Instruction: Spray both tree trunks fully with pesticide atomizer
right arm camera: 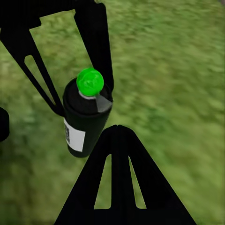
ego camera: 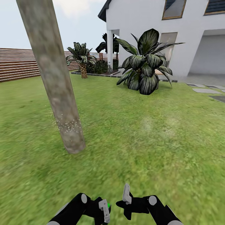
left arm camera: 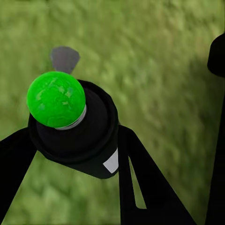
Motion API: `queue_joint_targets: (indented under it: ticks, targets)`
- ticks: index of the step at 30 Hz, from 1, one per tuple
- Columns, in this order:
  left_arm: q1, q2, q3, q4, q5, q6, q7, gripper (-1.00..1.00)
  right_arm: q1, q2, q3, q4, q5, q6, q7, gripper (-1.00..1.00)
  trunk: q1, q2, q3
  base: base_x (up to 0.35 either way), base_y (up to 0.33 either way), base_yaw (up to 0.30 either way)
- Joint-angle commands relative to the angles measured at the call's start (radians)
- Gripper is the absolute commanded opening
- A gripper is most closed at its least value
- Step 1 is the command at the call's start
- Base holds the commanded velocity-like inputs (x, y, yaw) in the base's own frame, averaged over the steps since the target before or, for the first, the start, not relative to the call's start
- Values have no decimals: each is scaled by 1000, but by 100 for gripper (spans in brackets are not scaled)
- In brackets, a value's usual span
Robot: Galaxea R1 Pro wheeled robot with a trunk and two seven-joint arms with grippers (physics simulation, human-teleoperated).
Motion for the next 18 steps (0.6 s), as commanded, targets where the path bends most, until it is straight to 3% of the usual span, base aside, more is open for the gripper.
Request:
queue_joint_targets:
  ticks: [1, 18]
  targets:
    - [0, -1, 0, -2, -3, 5, -4, -100, 0, 1, -7, -1, 8, -4, 5, -100, 0, 0, -1, 0, 0, 0]
    - [1, -36, 1, -5, -2, 5, -1, -100, 0, 1, -7, -1, 8, -4, 3, -100, 0, 0, -1, 0, 0, 0]
